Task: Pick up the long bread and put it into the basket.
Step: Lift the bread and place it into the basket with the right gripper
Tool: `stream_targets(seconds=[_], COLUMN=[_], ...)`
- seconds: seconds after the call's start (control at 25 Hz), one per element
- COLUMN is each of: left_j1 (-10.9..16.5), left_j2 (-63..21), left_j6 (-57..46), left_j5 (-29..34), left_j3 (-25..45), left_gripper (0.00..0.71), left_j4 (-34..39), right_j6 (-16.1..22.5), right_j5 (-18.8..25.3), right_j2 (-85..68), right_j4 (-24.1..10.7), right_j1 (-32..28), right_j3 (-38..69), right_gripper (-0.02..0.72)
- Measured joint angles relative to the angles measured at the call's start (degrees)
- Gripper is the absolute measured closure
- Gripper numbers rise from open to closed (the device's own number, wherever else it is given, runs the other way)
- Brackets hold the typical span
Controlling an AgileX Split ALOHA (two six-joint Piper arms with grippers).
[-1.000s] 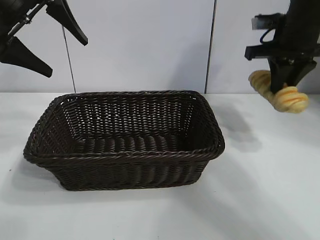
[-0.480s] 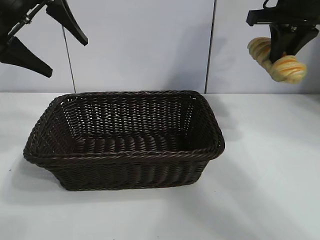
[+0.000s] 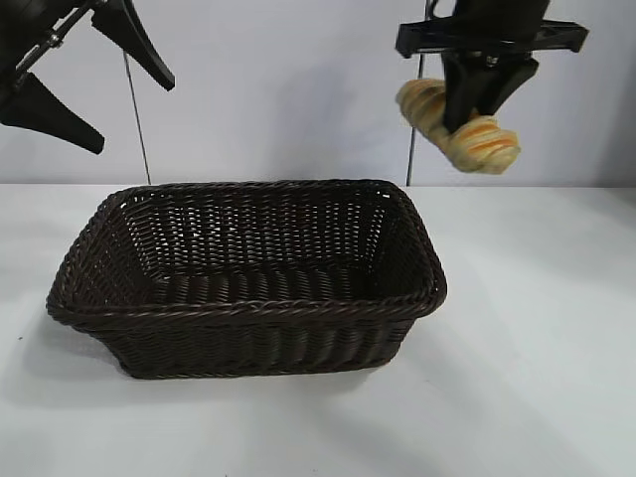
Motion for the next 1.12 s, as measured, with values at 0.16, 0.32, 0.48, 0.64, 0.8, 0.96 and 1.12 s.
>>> stream_targets(seconds=[0.16, 0.32, 0.48, 0.64, 0.8, 0.96, 1.12], left_j1=[0.0, 0.0, 0.0, 0.0, 0.0, 0.0, 0.0], left_j2=[0.0, 0.0, 0.0, 0.0, 0.0, 0.0, 0.0], left_j6=[0.0, 0.0, 0.0, 0.11, 0.11, 0.11, 0.11], left_j5=[0.0, 0.11, 0.45, 0.51, 0.62, 0.63, 0.92], left_j3=[0.0, 0.0, 0.0, 0.0, 0.0, 0.0, 0.0], left_gripper=[0.148, 0.148, 0.148, 0.148, 0.148, 0.148, 0.148], left_j4=[0.0, 0.0, 0.0, 0.0, 0.0, 0.05, 0.05], right_j6=[-2.64, -9.12, -12.5, -13.35, -13.5, -13.5, -13.5], right_j5=[-0.05, -0.33, -0.75, -2.72, -6.1, -7.06, -7.19], right_j2=[0.65, 2.43, 4.18, 6.18, 8.76, 10.59, 11.03], right_j4=[0.24, 1.42, 1.25, 1.31, 1.62, 2.58, 2.96], right_j1=[4.14, 6.07, 6.21, 6.21, 6.21, 6.21, 6.21], right_j3=[0.0, 0.0, 0.0, 0.0, 0.0, 0.0, 0.0], right_gripper=[0.555, 0.555, 0.555, 0.555, 0.555, 0.555, 0.531])
